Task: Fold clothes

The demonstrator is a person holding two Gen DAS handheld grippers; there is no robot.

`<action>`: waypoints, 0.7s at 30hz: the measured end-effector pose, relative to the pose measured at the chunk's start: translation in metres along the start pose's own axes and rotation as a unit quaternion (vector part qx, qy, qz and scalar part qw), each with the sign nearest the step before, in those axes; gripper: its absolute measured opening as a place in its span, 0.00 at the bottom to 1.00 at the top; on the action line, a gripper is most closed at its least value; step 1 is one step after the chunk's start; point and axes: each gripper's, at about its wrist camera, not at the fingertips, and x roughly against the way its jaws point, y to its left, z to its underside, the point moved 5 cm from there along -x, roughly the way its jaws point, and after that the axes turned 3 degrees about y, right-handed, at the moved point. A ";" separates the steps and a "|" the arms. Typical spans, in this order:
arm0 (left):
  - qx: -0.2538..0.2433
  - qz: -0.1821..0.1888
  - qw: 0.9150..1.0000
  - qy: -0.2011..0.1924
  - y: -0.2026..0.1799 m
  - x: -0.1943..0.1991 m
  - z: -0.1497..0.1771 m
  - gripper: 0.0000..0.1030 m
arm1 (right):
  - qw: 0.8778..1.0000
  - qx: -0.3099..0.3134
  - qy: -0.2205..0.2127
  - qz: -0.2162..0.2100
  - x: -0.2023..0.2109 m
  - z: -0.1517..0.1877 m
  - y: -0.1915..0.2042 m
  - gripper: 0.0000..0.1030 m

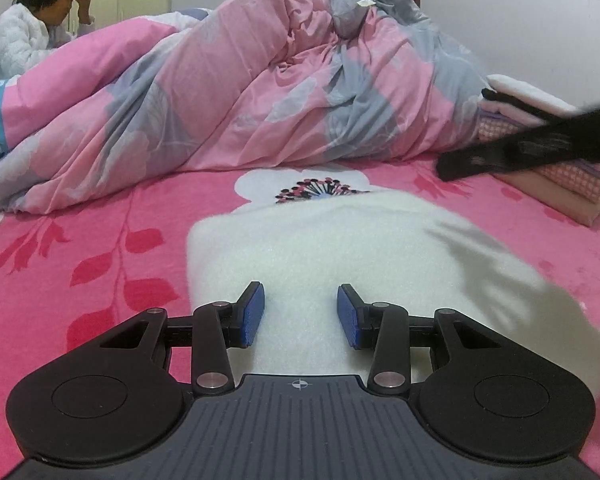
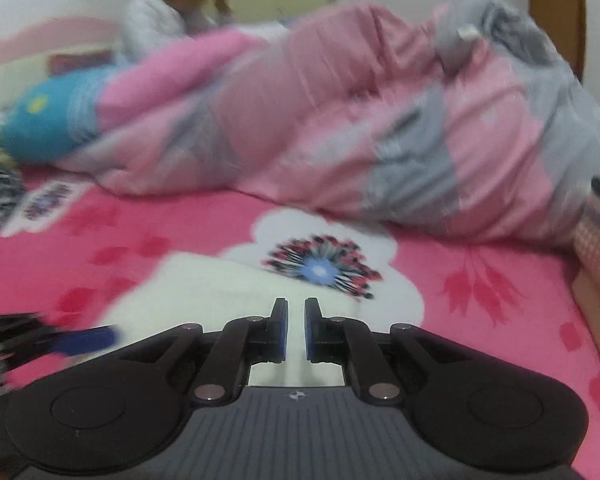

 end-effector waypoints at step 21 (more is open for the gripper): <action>-0.030 -0.022 0.999 0.010 -0.016 0.037 0.013 0.39 | 0.998 -0.063 0.014 -0.023 -0.014 0.061 -0.022 0.05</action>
